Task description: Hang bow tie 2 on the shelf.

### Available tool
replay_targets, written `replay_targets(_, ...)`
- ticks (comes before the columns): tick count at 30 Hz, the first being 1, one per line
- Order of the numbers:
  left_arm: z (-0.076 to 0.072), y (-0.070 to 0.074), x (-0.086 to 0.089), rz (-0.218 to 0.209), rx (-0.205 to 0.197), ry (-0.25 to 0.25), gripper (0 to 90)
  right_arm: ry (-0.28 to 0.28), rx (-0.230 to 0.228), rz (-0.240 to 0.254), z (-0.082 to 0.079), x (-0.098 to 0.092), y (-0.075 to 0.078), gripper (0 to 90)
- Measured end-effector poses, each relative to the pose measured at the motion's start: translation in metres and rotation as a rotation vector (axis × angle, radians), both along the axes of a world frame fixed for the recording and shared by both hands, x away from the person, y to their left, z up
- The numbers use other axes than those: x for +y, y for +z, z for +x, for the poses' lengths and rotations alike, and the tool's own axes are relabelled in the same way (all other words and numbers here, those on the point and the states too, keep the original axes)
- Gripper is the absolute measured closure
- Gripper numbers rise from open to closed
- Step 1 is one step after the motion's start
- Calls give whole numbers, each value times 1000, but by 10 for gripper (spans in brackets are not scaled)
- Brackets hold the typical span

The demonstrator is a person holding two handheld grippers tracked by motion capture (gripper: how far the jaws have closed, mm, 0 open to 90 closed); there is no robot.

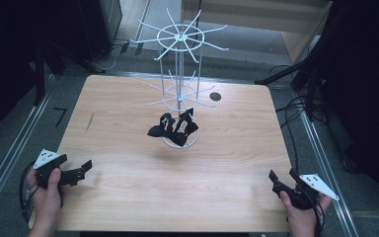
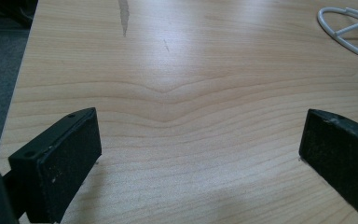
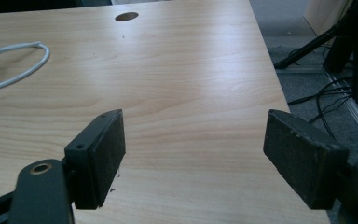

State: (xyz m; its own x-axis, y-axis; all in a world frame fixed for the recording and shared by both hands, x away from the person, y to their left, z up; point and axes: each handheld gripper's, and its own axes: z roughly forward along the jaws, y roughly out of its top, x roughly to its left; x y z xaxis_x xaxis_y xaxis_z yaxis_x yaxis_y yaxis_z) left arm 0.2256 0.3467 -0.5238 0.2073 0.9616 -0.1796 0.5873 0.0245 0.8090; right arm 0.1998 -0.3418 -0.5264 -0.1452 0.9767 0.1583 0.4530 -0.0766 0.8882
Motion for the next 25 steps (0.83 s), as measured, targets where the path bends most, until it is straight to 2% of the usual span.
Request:
replay_targets(5,-1,0,0,-2,1,-6,0,-9,9,-2,-10,-9,-3,214)
replay_targets(10,0,0,1,-1,1,-1,0,-19,-5,17,-19,-17,-2,215)
replay_targets(13,-1,0,0,1,2,2,0,-23,-7,24,-19,-18,-2,220)
replay_targets(18,-1,0,0,-1,9,3,0,-15,-6,2,-20,-18,-3,222)
replay_targets(25,0,0,0,-1,11,7,0,-25,2,8,-21,-20,-5,225)
